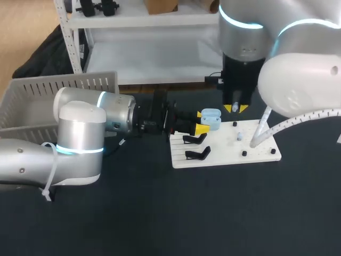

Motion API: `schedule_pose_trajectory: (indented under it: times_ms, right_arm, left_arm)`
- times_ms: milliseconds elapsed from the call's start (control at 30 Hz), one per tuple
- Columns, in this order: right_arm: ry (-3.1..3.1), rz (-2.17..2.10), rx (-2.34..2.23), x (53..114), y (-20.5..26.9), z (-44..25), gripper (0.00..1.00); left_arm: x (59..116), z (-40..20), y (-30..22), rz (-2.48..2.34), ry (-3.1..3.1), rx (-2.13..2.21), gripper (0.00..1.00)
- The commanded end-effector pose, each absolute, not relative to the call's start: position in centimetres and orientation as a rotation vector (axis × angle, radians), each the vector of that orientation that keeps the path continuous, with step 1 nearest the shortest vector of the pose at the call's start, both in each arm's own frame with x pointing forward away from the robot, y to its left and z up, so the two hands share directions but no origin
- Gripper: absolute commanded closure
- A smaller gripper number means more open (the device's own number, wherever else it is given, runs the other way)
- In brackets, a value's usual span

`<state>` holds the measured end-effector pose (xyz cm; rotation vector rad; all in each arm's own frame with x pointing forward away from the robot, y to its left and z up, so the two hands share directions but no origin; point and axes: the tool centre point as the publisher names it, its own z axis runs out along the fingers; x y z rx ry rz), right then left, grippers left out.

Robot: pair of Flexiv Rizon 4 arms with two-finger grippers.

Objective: Pick up each earbud case from the left stands, insert the matching earbuds, close the lid, and place the case in the box.

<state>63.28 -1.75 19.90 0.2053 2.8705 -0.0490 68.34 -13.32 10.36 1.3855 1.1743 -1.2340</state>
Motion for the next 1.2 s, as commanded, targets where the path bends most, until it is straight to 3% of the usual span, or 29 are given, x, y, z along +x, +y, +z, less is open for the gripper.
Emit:
schedule_pose_trajectory:
  times_ms: [33, 1200]
  right_arm:
    - [2.904, -0.085, 0.567, 63.3, -0.6, 19.2, 1.00]
    - [2.933, -0.103, 0.797, 65.7, 1.4, 17.6, 1.00]
  left_arm:
    - [68.5, 10.3, -13.3, -1.236, 1.172, 1.386, 1.00]
    - [68.5, 10.3, -13.3, -1.236, 1.172, 1.386, 1.00]
